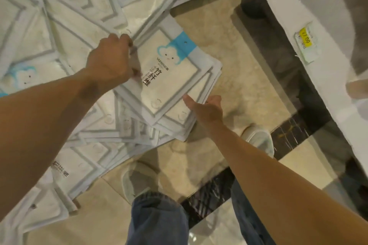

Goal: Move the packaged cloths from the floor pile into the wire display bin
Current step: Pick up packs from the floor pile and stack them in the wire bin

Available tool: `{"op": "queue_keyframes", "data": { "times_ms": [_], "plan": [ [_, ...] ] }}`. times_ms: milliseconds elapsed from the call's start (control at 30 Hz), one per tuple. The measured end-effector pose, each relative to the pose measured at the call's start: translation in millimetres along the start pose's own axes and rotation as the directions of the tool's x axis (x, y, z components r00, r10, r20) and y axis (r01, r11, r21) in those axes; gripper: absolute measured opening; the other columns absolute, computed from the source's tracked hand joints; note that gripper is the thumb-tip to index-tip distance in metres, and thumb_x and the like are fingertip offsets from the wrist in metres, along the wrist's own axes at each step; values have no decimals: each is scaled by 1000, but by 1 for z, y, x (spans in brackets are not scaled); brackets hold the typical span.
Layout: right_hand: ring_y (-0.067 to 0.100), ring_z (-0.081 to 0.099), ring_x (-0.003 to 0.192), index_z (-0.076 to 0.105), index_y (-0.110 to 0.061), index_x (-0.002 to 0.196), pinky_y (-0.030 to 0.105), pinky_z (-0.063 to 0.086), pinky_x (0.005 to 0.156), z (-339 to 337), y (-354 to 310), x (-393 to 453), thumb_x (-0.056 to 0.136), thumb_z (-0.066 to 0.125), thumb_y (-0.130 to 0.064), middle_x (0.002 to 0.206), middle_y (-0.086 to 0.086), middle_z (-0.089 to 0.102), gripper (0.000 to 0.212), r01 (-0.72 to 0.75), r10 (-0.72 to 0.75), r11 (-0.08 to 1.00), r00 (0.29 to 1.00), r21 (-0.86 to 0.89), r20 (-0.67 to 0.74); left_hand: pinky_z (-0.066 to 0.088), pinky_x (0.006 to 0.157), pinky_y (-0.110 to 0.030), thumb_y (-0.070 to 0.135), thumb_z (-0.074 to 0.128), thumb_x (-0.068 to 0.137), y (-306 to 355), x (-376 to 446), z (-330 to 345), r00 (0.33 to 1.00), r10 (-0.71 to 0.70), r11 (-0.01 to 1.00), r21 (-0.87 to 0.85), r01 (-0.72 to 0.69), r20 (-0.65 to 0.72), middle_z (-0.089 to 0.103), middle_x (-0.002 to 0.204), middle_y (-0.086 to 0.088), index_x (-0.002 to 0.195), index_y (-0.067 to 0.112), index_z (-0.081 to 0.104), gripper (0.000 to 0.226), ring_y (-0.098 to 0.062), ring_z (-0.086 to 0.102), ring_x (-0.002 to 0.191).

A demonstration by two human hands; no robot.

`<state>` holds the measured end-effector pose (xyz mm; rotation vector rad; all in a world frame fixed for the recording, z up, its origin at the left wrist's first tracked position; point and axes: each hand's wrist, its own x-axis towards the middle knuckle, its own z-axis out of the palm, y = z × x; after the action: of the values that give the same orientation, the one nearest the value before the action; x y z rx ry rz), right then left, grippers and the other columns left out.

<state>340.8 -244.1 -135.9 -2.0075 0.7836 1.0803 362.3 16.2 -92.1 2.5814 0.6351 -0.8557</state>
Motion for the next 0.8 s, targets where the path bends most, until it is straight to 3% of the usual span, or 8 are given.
{"op": "queue_keyframes", "data": {
  "times_ms": [100,167,333,433,500,567,633,800],
  "plan": [
    [27,50,117,33,-8,131,40,49,98,14,-9,1,73,89,-51,131,7,44,91,-46,46,999,997,2,-59,41,100,-55,50,90,67,-12,6,-9,1000,15,982,187,-19,22,42,134,-22,148,14,39,102,-40,40,127],
    [30,45,123,31,-5,133,41,48,102,18,-12,3,71,90,-50,138,12,38,97,-47,36,996,988,-69,-149,38,106,-56,51,91,66,-8,10,-9,998,-16,987,161,5,64,39,139,-21,149,15,40,104,-39,37,132],
    [29,60,106,52,-6,131,36,53,88,8,-11,13,81,83,-36,128,12,61,66,-116,117,993,991,16,-71,40,104,-54,58,88,66,8,9,6,991,-52,986,163,31,123,45,136,-20,140,9,48,97,-41,37,131],
    [24,63,97,61,-11,103,36,55,87,-1,-7,15,81,86,-34,106,2,66,41,-81,87,989,995,123,-39,49,94,-45,35,91,73,-1,9,8,986,-40,982,-176,69,164,61,123,-15,128,7,57,70,-38,56,114],
    [23,67,93,62,-17,93,33,56,79,-8,-1,11,82,86,-23,95,-3,69,27,-60,59,947,998,315,13,55,80,-40,19,87,79,-7,1,3,977,-3,904,-418,93,212,70,109,-12,123,9,63,51,-31,66,95],
    [28,73,101,67,-15,108,42,62,84,-19,6,5,85,81,-9,103,4,76,28,-63,36,875,997,480,66,49,55,-27,11,81,85,-13,-13,-6,969,37,832,-545,106,245,72,87,-4,114,15,65,33,-19,64,72],
    [29,76,99,64,-13,123,49,64,83,-34,8,-5,90,73,1,111,9,77,38,-23,-32,839,995,543,91,41,42,-20,8,78,87,-22,-27,-15,974,51,793,-601,96,223,69,79,2,109,20,63,29,-14,59,64],
    [30,75,102,64,-15,129,45,63,80,-76,-13,-36,91,64,10,116,8,77,46,82,-159,872,980,483,120,44,58,-23,0,77,84,-44,-68,-51,978,-117,619,-758,207,171,72,81,8,108,16,65,31,-12,61,72]
  ]
}}
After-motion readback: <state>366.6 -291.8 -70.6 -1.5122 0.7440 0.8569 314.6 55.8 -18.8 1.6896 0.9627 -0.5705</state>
